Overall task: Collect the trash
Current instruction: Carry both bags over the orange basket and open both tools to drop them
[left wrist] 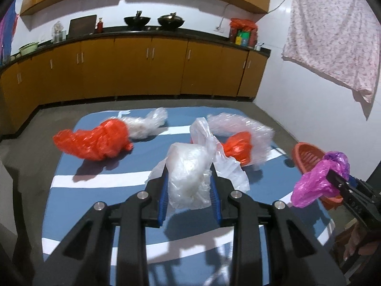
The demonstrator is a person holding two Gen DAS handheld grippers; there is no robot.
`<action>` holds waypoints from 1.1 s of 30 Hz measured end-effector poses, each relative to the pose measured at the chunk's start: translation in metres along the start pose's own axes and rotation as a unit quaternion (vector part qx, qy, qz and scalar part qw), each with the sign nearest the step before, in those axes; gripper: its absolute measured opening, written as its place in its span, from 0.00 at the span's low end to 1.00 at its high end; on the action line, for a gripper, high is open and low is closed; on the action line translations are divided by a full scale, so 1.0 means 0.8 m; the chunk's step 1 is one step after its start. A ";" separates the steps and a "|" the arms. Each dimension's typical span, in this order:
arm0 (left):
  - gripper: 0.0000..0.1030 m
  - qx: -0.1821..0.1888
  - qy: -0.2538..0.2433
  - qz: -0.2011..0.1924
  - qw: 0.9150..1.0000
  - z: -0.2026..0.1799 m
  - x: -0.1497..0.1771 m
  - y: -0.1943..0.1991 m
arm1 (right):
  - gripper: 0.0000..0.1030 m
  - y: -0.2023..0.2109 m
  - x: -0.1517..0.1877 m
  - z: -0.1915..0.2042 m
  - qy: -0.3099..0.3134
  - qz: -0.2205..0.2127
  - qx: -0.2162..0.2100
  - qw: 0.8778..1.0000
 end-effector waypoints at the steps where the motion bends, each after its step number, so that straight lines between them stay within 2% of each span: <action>1: 0.29 0.001 -0.002 -0.002 1.000 -0.005 -0.001 0.002 | 0.38 0.002 -0.001 -0.004 0.002 -0.004 0.005 1.000; 12: 0.29 0.026 -0.033 -0.014 0.999 -0.075 -0.009 0.012 | 0.38 0.026 -0.008 -0.043 0.008 -0.031 0.049 0.998; 33: 0.29 0.083 -0.077 0.003 0.994 -0.184 -0.001 -0.012 | 0.38 0.037 -0.003 -0.130 -0.032 -0.032 0.108 0.993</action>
Point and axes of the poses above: each gripper's, at about its wrist camera, not at the fingertips, and y roughly against the way its jaws point, z to its left, x to its underside, the point moved 1 cm from there along -y, roughly the way its jaws point, and after that the axes turned 4 degrees about -z, right-handed, at the moved point
